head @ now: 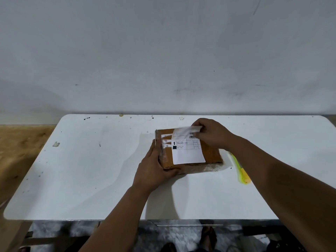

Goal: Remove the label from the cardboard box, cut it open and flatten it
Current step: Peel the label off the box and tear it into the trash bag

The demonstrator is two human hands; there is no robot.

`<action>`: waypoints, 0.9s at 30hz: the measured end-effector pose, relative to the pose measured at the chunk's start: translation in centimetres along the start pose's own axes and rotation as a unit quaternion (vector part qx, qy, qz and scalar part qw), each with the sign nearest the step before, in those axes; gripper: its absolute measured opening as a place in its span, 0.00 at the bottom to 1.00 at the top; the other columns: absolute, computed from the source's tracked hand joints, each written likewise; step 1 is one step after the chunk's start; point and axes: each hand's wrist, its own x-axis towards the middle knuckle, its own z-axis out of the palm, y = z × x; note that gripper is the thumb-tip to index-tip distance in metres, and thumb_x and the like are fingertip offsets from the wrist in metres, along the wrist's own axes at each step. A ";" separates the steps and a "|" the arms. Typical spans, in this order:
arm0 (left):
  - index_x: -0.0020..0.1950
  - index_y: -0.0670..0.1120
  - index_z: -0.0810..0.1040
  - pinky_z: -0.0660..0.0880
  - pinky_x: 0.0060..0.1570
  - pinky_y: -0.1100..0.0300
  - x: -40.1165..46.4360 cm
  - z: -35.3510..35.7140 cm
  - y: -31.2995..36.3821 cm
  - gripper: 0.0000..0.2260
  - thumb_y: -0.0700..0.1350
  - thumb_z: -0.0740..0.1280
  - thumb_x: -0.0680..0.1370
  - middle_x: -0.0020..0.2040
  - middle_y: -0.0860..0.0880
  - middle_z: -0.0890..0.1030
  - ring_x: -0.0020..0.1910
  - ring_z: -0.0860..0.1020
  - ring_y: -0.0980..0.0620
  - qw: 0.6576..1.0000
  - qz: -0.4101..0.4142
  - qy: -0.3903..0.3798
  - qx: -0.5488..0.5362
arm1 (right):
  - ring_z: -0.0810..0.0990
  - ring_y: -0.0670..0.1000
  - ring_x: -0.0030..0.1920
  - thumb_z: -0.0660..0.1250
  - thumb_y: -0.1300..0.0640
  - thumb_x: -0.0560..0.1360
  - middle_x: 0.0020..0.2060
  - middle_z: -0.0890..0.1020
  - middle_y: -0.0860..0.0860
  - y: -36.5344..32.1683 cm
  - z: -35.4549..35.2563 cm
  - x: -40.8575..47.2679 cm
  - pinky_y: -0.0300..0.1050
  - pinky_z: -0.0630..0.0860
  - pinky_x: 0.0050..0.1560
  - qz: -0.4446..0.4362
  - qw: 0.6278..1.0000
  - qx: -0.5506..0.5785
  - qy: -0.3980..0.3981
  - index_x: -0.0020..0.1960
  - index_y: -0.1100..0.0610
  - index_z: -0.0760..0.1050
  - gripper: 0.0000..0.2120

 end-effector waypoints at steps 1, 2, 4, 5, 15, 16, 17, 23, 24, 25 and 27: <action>0.81 0.67 0.41 0.73 0.70 0.51 0.0 0.0 -0.1 0.61 0.73 0.77 0.60 0.82 0.61 0.59 0.75 0.69 0.54 1.000 0.000 0.003 0.005 | 0.78 0.48 0.48 0.69 0.59 0.74 0.46 0.79 0.43 0.3 0.2 -0.2 0.38 0.70 0.42 -0.011 1.000 -0.014 0.000 0.55 0.49 0.76 0.12; 0.82 0.67 0.42 0.74 0.69 0.49 0.0 0.1 -0.1 0.60 0.73 0.77 0.60 0.82 0.61 0.59 0.75 0.70 0.54 1.000 0.000 0.003 0.010 | 0.77 0.49 0.50 0.70 0.60 0.73 0.48 0.78 0.43 0.4 0.5 -0.5 0.38 0.70 0.45 -0.018 1.000 -0.021 -0.001 0.62 0.50 0.74 0.19; 0.82 0.65 0.43 0.74 0.69 0.49 0.0 0.1 -0.2 0.60 0.73 0.76 0.60 0.82 0.61 0.58 0.75 0.69 0.53 1.000 0.001 0.002 0.012 | 0.77 0.50 0.52 0.71 0.61 0.73 0.51 0.78 0.47 0.7 1.1 -0.7 0.39 0.69 0.51 -0.012 1.000 -0.014 0.011 0.73 0.53 0.65 0.31; 0.82 0.65 0.44 0.74 0.69 0.49 0.0 0.1 -0.2 0.59 0.73 0.76 0.61 0.82 0.61 0.58 0.75 0.70 0.53 1.000 0.001 0.002 0.011 | 0.77 0.51 0.54 0.71 0.62 0.73 0.53 0.79 0.49 0.8 1.4 -0.7 0.39 0.70 0.53 -0.006 1.000 -0.015 0.021 0.74 0.54 0.63 0.32; 0.82 0.64 0.43 0.73 0.69 0.52 0.1 0.2 0.0 0.61 0.73 0.77 0.59 0.82 0.61 0.60 0.74 0.71 0.52 1.000 -0.010 0.003 0.011 | 0.74 0.50 0.41 0.64 0.54 0.79 0.39 0.76 0.48 -0.1 1.2 -0.9 0.42 0.65 0.36 -0.026 0.994 -0.106 0.006 0.39 0.52 0.71 0.10; 0.82 0.65 0.42 0.73 0.69 0.51 0.2 0.2 -0.1 0.61 0.73 0.77 0.59 0.82 0.61 0.60 0.75 0.71 0.52 1.000 -0.013 0.002 0.010 | 0.73 0.49 0.39 0.64 0.54 0.79 0.37 0.75 0.46 -0.3 0.9 -1.0 0.42 0.64 0.35 -0.021 0.995 -0.094 -0.002 0.37 0.51 0.69 0.12; 0.82 0.65 0.42 0.73 0.69 0.50 0.2 0.2 -0.1 0.61 0.74 0.76 0.59 0.82 0.61 0.60 0.75 0.71 0.52 1.000 -0.015 0.000 0.010 | 0.72 0.47 0.38 0.65 0.54 0.78 0.36 0.74 0.45 -0.5 0.6 -1.1 0.42 0.64 0.35 -0.013 0.997 -0.080 -0.010 0.36 0.50 0.68 0.13; 0.81 0.69 0.44 0.74 0.69 0.47 0.4 0.2 -0.2 0.62 0.76 0.77 0.56 0.81 0.61 0.61 0.75 0.71 0.52 1.000 -0.024 0.001 0.004 | 0.72 0.53 0.40 0.66 0.57 0.75 0.39 0.76 0.53 -0.6 -0.5 -0.9 0.46 0.64 0.43 0.071 0.992 0.097 -0.039 0.42 0.62 0.74 0.08; 0.81 0.69 0.45 0.74 0.69 0.47 0.3 0.1 -0.1 0.62 0.75 0.77 0.56 0.81 0.61 0.61 0.75 0.70 0.53 1.000 -0.024 0.003 0.002 | 0.73 0.53 0.41 0.67 0.57 0.74 0.40 0.76 0.53 -0.5 -0.6 -1.0 0.46 0.64 0.44 0.080 0.989 0.117 -0.041 0.43 0.63 0.75 0.08; 0.81 0.69 0.45 0.74 0.70 0.47 0.3 0.1 -0.1 0.62 0.75 0.77 0.56 0.81 0.61 0.61 0.75 0.70 0.53 1.000 -0.025 0.003 0.001 | 0.73 0.53 0.40 0.67 0.57 0.74 0.39 0.77 0.53 -0.4 -0.7 -1.0 0.45 0.64 0.43 0.083 0.988 0.125 -0.042 0.43 0.62 0.76 0.08; 0.81 0.68 0.45 0.73 0.71 0.48 0.2 0.2 -0.1 0.62 0.74 0.77 0.56 0.81 0.61 0.60 0.75 0.70 0.53 1.000 -0.021 0.004 0.002 | 0.74 0.52 0.39 0.68 0.56 0.75 0.39 0.79 0.51 0.0 -0.6 -1.0 0.44 0.66 0.40 0.069 0.991 0.111 -0.035 0.41 0.57 0.76 0.06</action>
